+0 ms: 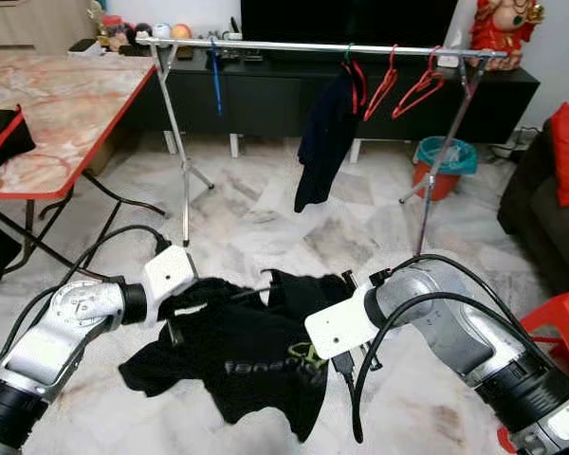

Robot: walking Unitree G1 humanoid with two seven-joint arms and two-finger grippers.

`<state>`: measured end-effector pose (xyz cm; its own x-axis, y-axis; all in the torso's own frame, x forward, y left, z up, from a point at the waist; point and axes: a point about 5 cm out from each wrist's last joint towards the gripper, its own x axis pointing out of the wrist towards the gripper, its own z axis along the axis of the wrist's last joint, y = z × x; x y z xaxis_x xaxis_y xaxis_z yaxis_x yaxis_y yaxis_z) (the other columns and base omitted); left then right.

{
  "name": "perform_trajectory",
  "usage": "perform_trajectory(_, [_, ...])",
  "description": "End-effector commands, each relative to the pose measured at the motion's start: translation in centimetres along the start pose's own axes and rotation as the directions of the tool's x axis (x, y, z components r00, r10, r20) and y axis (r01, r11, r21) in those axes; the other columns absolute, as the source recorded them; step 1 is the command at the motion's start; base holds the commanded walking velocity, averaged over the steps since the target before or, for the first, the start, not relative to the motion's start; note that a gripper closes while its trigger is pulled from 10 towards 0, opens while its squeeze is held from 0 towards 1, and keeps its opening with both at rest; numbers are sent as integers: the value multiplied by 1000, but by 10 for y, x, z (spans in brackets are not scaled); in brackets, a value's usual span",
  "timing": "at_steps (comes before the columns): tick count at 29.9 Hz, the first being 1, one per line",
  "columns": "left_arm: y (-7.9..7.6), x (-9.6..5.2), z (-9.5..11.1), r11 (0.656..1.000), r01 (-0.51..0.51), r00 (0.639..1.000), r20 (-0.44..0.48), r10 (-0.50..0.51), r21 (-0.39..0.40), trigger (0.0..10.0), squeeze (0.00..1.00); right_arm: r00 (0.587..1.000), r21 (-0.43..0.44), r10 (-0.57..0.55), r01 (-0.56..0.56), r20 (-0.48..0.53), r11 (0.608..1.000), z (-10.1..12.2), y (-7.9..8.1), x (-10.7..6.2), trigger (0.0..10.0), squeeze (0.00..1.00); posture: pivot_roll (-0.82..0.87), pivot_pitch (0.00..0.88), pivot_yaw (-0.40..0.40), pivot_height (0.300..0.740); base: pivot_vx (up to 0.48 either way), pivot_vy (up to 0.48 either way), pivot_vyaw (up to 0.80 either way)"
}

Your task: Hang hanger

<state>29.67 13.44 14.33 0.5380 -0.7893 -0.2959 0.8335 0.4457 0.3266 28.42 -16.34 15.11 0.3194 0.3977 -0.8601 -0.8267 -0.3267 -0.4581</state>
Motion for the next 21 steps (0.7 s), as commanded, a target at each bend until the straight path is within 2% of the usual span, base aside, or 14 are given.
perform_trajectory(1, [17, -8, 6, 994, -107, 994, 38, 107, -3, 10000, 0, 999, 45, -24, 25, -28, 999, -5, 5, 0, 0, 0, -109, 0, -34, 740, 0, 0, 0])
perform_trajectory(3, [13, -5, 5, 996, -90, 995, 42, 90, -2, 10000, 0, 998, 101, -60, 60, -3, 993, -4, 9, 3, 0, 0, -112, 0, -33, 740, 0, 0, 0])
perform_trajectory(7, [4, -1, 5, 1000, -28, 998, 54, 29, -15, 10000, 0, 989, 150, -150, 148, 3, 978, -2, 9, 8, 0, 0, -124, 0, -32, 740, 0, 0, 0])
perform_trajectory(10, [4, 1, 7, 1000, -25, 998, 60, 26, -13, 10000, 0, 983, 192, -167, 150, 77, 970, 12, 10, 15, 0, 0, -119, 0, -33, 740, 0, 0, 0])
perform_trajectory(12, [4, 2, 8, 1000, -15, 998, 63, 16, -16, 10000, 0, 979, 197, -173, 149, 111, 969, 18, 11, 19, 3882, 0, -120, 0, -34, 740, 0, 0, 0])
perform_trajectory(13, [3, 2, 8, 1000, -7, 998, 66, 8, -14, 10000, 0, 976, 207, -183, 156, 121, 966, 21, 10, 20, 10000, 0, -120, 0, -34, 740, 0, 0, 0])
perform_trajectory(15, [2, 2, 9, 1000, 8, 998, 68, -8, -14, 10000, 0, 969, 223, -208, 176, 130, 959, 23, 7, 23, 10000, 0, -117, 0, -34, 740, 0, 0, 0])
perform_trajectory(16, [1, 2, 9, 1000, 22, 998, 66, -21, -10, 10000, 0, 962, 252, -236, 195, 140, 948, 24, 3, 24, 10000, 196, -117, 0, -34, 740, 0, 0, 0])
perform_trajectory(17, [1, 2, 9, 1000, 24, 998, 66, -23, -9, 10000, 0, 960, 262, -240, 197, 145, 945, 24, 2, 24, 10000, 196, -117, 0, -34, 740, 0, 0, 0])
perform_trajectory(18, [1, 3, 9, 1000, 24, 998, 66, -23, -10, 10000, 0, 960, 278, -233, 185, 155, 943, 25, 2, 24, 10000, 1000, -115, 0, -36, 740, 0, 0, 0])
perform_trajectory(21, [1, 3, 8, 1000, 28, 998, 61, -28, -10, 10000, 0, 962, 268, -201, 148, 183, 952, 28, 4, 22, 10000, 1000, -113, 0, -39, 740, 0, 0, 0])
